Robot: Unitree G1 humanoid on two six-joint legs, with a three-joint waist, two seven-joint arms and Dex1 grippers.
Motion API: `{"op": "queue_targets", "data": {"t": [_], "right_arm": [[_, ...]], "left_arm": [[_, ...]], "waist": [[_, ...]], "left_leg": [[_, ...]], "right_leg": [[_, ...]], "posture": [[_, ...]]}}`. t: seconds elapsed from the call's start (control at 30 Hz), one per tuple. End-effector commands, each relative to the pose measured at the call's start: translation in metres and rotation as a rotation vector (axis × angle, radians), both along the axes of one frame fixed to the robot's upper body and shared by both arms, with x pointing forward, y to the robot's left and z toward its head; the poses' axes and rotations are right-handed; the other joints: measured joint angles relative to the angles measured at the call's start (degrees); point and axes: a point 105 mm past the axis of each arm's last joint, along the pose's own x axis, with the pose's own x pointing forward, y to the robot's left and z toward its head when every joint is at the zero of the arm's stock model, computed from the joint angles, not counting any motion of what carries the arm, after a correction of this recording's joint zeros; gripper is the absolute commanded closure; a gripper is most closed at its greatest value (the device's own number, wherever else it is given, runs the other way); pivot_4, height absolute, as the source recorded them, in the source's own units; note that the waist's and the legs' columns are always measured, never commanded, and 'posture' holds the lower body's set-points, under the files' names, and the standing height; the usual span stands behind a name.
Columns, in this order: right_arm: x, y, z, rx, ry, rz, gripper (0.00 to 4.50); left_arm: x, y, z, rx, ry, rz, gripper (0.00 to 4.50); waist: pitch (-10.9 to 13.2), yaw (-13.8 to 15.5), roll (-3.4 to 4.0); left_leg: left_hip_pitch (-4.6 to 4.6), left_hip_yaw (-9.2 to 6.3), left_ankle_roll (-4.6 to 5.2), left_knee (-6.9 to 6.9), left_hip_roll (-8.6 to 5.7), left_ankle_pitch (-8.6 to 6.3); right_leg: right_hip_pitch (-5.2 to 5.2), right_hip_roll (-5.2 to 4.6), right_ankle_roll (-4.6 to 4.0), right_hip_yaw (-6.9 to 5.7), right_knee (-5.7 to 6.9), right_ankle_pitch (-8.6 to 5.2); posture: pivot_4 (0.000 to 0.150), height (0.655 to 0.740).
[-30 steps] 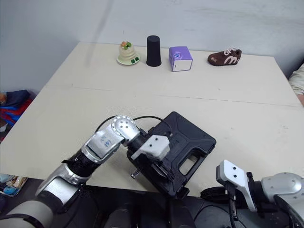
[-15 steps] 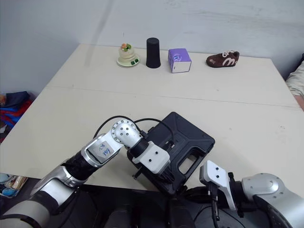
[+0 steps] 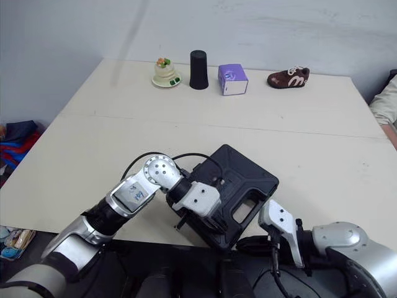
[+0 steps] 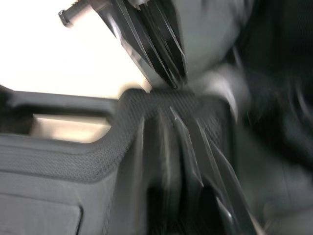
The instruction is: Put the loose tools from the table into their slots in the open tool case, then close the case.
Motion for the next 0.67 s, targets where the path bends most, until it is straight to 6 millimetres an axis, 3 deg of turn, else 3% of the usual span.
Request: {"op": "queue_targets", "data": {"t": [0.03, 0.07, 0.17, 0.2, 0.23, 0.37, 0.47, 0.57, 0.67], "right_arm": [[-0.001, -0.021, 0.03, 0.022, -0.075, 0.004, 3.1], [0.002, -0.032, 0.04, 0.015, -0.093, -0.017, 2.57], [0.01, -0.058, 0.062, 0.004, -0.124, -0.075, 1.02], [0.012, -0.064, 0.066, -0.001, -0.128, -0.087, 0.55], [0.015, -0.074, 0.07, -0.014, -0.138, -0.106, 0.06], [0.022, -0.1, 0.076, -0.041, -0.16, -0.156, 0.06], [0.025, -0.121, 0.076, -0.058, -0.155, -0.18, 0.06], [0.034, -0.141, 0.078, -0.097, -0.189, -0.22, 0.06], [0.043, -0.153, 0.084, -0.103, -0.216, -0.249, 0.06]], "left_arm": [[0.017, 0.025, 0.052, -0.213, 0.099, 0.184, 2.26], [0.022, 0.042, 0.064, -0.258, 0.114, 0.255, 1.71], [0.022, 0.08, 0.083, -0.299, 0.114, 0.395, 0.35], [0.02, 0.089, 0.087, -0.299, 0.114, 0.428, 0.0], [0.018, 0.104, 0.092, -0.307, 0.107, 0.487, 0.0], [0.019, 0.16, 0.098, -0.267, 0.022, 0.734, 0.0], [-0.005, 0.212, 0.088, -0.156, 0.017, 0.899, 0.0], [-0.036, 0.238, 0.08, -0.107, 0.054, 1.0, 0.0], [-0.052, 0.255, 0.076, -0.081, 0.055, 1.092, 0.0]], "waist": [[0.13, 0.17, 0.02], [0.14, 0.17, 0.04], [0.18, -0.28, 0.12], [0.18, -0.3, 0.12], [0.18, -0.13, 0.12], [0.2, 0.11, 0.12], [0.24, -0.32, 0.21], [0.3, -0.57, 0.24], [0.33, -0.8, 0.27]], "left_leg": [[-0.09, -0.04, -0.01, 0.0, 0.01, 0.0], [-0.15, -0.06, -0.05, 0.0, 0.01, -0.02], [-0.09, -0.01, -0.14, -0.24, 0.02, -0.09], [0.03, 0.01, -0.15, -0.44, -0.01, -0.09], [0.07, 0.04, -0.2, -0.57, -0.01, -0.09], [0.09, -0.01, -0.48, -0.77, 0.02, -0.17], [0.11, 0.03, -0.7, -0.82, 0.06, -0.27], [0.14, 0.11, -0.87, -0.81, 0.08, -0.38], [0.13, 0.11, -0.85, -0.8, 0.03, -0.54]], "right_leg": [[-0.1, 0.02, 0.17, -0.05, 0.03, 0.09], [-0.19, 0.05, 0.96, -0.07, 0.06, 0.53], [-0.23, 0.07, 0.95, -0.05, 0.03, 0.53], [-0.19, 0.06, 0.91, -0.05, -0.03, 0.5], [-0.21, 0.06, 0.85, -0.05, -0.07, 0.45], [-0.29, 0.1, 0.67, -0.12, -0.08, 0.15], [-0.35, 0.12, 0.54, -0.13, -0.05, -0.09], [-0.34, 0.03, 0.43, -0.15, -0.04, -0.33], [-0.36, -0.14, 0.31, -0.2, -0.07, -0.44]], "posture": [[0.15, 0.7383], [0.15, 0.7383], [0.15, 0.7383], [0.15, 0.7383], [0.15, 0.7383], [0.15, 0.7383], [0.15, 0.7383], [0.15, 0.7383], [0.15, 0.7383]]}}
